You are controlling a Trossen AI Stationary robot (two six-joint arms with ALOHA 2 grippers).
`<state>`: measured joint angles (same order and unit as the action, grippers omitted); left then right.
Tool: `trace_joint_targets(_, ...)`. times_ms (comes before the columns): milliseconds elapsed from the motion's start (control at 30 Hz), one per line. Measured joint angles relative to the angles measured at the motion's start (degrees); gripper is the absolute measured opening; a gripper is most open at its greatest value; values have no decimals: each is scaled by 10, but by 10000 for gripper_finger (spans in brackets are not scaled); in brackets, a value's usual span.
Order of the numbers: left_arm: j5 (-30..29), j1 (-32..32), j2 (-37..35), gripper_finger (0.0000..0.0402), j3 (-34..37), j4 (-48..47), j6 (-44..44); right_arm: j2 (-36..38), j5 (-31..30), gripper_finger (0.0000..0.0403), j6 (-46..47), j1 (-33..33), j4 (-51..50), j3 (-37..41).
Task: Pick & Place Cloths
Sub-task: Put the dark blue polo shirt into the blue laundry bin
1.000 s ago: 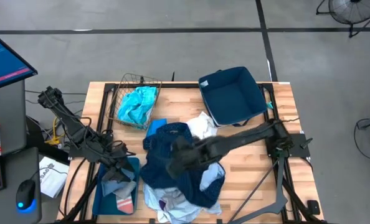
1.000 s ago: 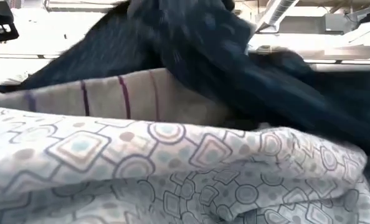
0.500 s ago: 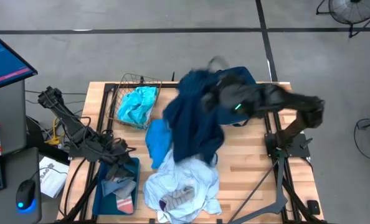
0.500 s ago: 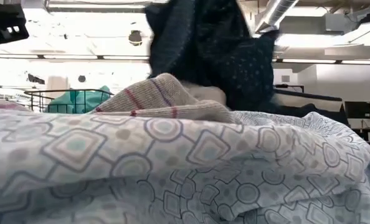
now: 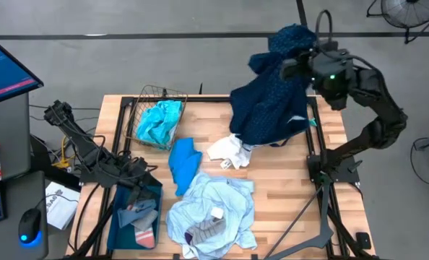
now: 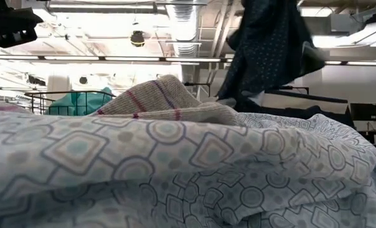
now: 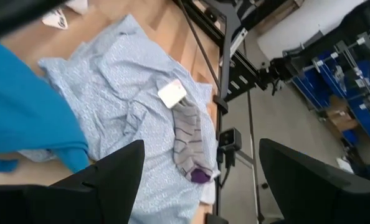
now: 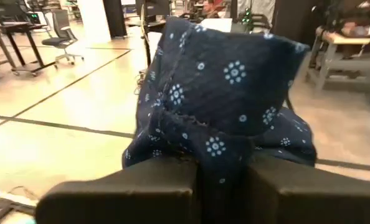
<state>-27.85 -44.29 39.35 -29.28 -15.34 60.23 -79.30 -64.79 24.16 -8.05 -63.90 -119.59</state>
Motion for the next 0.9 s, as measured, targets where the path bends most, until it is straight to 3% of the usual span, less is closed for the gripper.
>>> trace_joint_targets(267, -51, 0, 0, 301, 0, 0, 0, 2, -85, 5, -88, -37, 0, 0)
trace_joint_targets(633, -93, 0, 1, 301, 0, -1, 0, -39, -91, 5, -120, -111, -35, 1)
trace_joint_targets(767, -94, 0, 1, 301, 0, -1, 0, -74, -77, 5, -67, -123, -101, 2)
trace_joint_targets(900, -95, 0, 1, 301, 0, -1, 0, -112, -57, 7, 56, -124, -211, 5)
